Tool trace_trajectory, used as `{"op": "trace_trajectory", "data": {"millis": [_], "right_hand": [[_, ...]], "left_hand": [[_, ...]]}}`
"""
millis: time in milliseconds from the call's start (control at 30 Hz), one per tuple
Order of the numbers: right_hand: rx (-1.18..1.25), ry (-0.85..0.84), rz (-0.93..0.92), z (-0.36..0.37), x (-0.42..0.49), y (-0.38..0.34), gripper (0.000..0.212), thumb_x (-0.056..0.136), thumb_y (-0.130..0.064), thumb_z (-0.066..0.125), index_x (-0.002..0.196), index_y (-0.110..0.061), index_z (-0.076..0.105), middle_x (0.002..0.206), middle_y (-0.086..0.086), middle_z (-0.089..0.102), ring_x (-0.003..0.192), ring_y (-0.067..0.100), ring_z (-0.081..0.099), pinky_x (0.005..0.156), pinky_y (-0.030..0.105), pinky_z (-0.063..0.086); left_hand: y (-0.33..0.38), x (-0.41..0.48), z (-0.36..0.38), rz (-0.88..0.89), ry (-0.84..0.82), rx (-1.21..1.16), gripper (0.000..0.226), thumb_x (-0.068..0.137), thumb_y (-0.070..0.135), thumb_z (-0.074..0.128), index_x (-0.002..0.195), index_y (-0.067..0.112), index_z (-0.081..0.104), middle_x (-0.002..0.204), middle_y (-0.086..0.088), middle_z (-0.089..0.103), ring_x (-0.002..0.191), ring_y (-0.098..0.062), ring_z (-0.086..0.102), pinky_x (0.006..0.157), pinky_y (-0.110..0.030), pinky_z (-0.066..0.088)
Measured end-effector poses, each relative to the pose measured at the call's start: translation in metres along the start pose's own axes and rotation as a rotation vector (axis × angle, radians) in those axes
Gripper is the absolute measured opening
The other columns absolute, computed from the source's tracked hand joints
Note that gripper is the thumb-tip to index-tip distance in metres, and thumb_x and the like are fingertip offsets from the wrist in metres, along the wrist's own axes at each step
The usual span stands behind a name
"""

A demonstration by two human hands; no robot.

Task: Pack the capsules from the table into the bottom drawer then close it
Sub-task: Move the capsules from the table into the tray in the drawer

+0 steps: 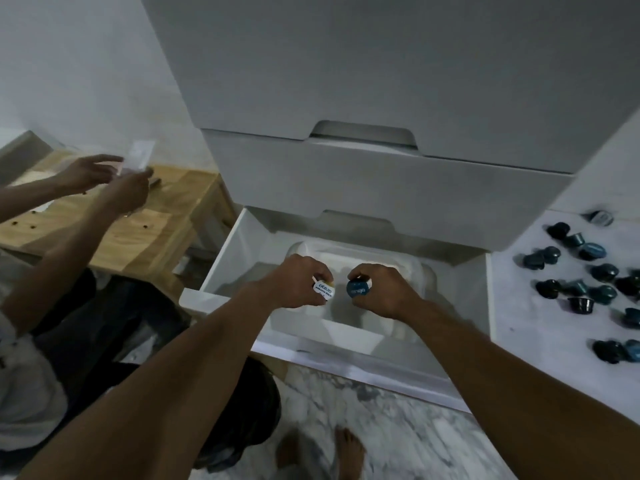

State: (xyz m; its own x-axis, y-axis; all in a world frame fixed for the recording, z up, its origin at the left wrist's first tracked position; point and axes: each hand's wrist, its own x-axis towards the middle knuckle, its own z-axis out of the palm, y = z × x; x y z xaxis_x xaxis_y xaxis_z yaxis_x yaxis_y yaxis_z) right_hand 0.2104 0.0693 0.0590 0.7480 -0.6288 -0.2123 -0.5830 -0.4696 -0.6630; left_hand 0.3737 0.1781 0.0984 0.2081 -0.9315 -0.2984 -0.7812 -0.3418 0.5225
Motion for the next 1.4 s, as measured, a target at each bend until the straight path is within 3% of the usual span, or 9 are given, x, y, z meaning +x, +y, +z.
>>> {"op": "trace_trajectory", "data": {"millis": [200,367,500,667,833,967,1100,1400], "right_hand": [[-0.006,-0.069,0.088,0.007,0.005,0.005,0.040,0.074,-0.016,0.074,0.113,-0.017,0.063,0.116,0.004,0.062,0.105,0.020,0.058,0.089,0.028,0.048],[-0.030,-0.106,0.173,0.016,0.007,0.001,0.037,0.073,-0.017,0.075,0.108,-0.019,0.063,0.113,0.003,0.060,0.096,0.017,0.057,0.077,0.023,0.048],[0.013,-0.133,0.263,0.022,0.010,-0.008,0.035,0.073,-0.012,0.077,0.105,-0.016,0.063,0.106,0.003,0.058,0.088,0.022,0.065,0.072,0.029,0.059],[0.012,-0.193,0.330,0.028,0.013,-0.019,0.037,0.071,-0.013,0.080,0.104,-0.014,0.064,0.103,0.003,0.060,0.083,0.027,0.069,0.069,0.035,0.061],[0.067,-0.186,0.368,0.034,0.014,-0.028,0.035,0.070,-0.013,0.081,0.101,-0.012,0.064,0.099,0.004,0.062,0.081,0.024,0.069,0.060,0.024,0.059],[0.156,-0.215,0.432,0.038,0.017,-0.033,0.029,0.074,-0.005,0.076,0.101,-0.007,0.063,0.096,0.016,0.069,0.076,0.027,0.072,0.071,0.035,0.061],[0.114,-0.236,0.453,0.039,0.022,-0.034,0.024,0.075,-0.004,0.072,0.097,-0.008,0.065,0.089,0.017,0.072,0.074,0.029,0.072,0.069,0.032,0.060],[0.085,-0.297,0.451,0.046,0.028,-0.040,0.027,0.075,0.001,0.069,0.100,-0.011,0.069,0.096,0.011,0.073,0.076,0.019,0.072,0.079,0.032,0.060]], "left_hand": [[-0.016,0.022,0.003,0.062,-0.168,0.148,0.042,0.072,0.020,0.080,0.112,0.015,0.067,0.113,-0.004,0.068,0.096,-0.017,0.063,0.083,-0.025,0.051],[-0.029,0.032,0.009,0.139,-0.242,0.212,0.039,0.071,0.023,0.080,0.108,0.018,0.067,0.109,-0.001,0.068,0.094,-0.015,0.061,0.075,-0.021,0.045],[-0.041,0.040,0.012,0.198,-0.290,0.223,0.041,0.069,0.024,0.082,0.105,0.020,0.064,0.108,-0.001,0.066,0.092,-0.016,0.060,0.073,-0.023,0.044],[-0.052,0.049,0.010,0.272,-0.344,0.247,0.042,0.067,0.025,0.083,0.103,0.019,0.061,0.107,-0.002,0.063,0.094,-0.019,0.059,0.076,-0.027,0.047],[-0.054,0.053,0.005,0.298,-0.425,0.251,0.047,0.068,0.027,0.083,0.108,0.018,0.062,0.107,-0.001,0.061,0.096,-0.019,0.056,0.082,-0.031,0.049],[-0.054,0.056,0.006,0.300,-0.462,0.248,0.028,0.074,0.028,0.078,0.098,0.018,0.068,0.094,0.001,0.064,0.085,-0.016,0.059,0.070,-0.026,0.045],[-0.052,0.058,0.004,0.293,-0.461,0.262,0.022,0.074,0.026,0.079,0.091,0.014,0.070,0.090,-0.002,0.068,0.082,-0.019,0.062,0.068,-0.026,0.047],[-0.051,0.055,-0.005,0.295,-0.504,0.360,0.022,0.076,0.016,0.077,0.098,0.014,0.073,0.098,-0.006,0.070,0.087,-0.023,0.065,0.081,-0.033,0.055]]}}
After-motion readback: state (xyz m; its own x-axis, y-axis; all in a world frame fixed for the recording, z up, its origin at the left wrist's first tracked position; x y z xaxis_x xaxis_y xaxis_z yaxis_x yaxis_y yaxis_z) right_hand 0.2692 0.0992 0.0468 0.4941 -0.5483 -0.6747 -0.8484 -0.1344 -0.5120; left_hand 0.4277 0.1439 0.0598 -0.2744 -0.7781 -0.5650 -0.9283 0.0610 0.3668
